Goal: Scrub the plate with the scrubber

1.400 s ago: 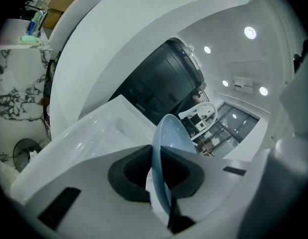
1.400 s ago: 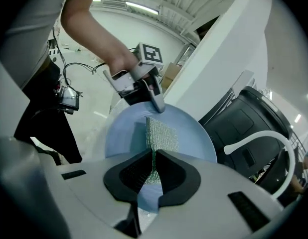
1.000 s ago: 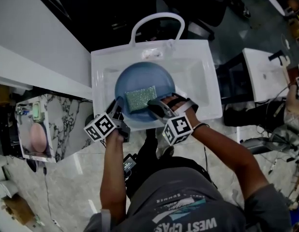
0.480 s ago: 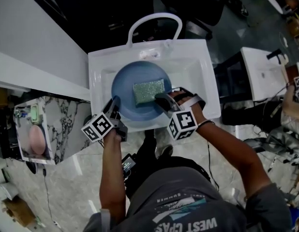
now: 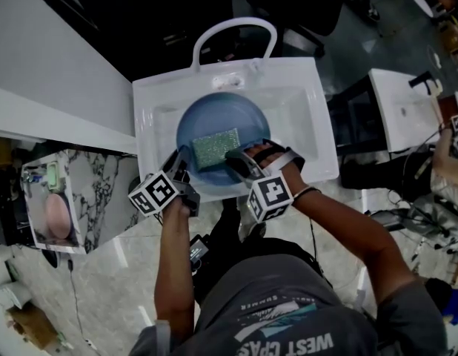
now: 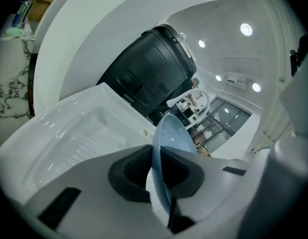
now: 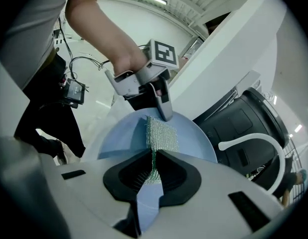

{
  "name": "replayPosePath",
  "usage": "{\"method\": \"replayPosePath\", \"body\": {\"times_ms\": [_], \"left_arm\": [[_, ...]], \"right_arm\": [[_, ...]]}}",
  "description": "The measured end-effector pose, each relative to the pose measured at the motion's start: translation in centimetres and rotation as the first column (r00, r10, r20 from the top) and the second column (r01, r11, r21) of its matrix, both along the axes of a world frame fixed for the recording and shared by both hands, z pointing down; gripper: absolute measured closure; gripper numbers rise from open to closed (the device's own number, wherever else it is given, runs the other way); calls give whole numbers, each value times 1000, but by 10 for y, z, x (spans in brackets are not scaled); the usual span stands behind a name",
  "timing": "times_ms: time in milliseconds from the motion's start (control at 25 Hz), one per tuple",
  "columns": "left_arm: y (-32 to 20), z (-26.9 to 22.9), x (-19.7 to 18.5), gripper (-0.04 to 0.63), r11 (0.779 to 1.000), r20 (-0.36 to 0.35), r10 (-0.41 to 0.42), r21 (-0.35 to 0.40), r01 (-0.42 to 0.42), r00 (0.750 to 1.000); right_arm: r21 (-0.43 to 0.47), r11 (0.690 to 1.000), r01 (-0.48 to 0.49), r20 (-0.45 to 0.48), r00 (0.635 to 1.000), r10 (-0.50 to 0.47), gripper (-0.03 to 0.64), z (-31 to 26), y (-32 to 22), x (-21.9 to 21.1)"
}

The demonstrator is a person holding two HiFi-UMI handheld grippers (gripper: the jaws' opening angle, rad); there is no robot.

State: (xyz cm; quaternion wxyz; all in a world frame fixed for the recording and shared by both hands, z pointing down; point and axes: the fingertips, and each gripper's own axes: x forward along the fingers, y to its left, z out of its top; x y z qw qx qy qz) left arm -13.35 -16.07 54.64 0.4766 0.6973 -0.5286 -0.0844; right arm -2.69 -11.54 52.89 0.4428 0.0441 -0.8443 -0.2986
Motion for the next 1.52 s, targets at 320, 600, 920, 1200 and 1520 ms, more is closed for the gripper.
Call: {"method": "replayPosePath", "body": {"times_ms": [320, 600, 920, 1200, 1520], "left_arm": [[-1, -3, -9, 566, 1000, -5, -15, 4, 15, 1000], [-4, -3, -23, 566, 999, 13, -34, 7, 34, 999], [-5, 3, -5, 564, 1000, 24, 17, -6, -17, 1000], [-2, 8, 6, 565, 999, 7, 31, -16, -31, 999], [5, 13, -15, 565, 999, -26, -21, -33, 20, 999]], "right_arm": [[55, 994, -90, -40, 995, 92, 554, -12, -50, 17], [1, 999, -39, -95, 995, 39, 554, 5, 0, 38], [-87, 994, -65, -34, 998, 62, 554, 14, 29, 13], [-60, 982, -179, 14, 984, 180, 555, -1, -13, 16], [28, 972, -235, 148, 962, 229, 554, -50, -47, 24]]}}
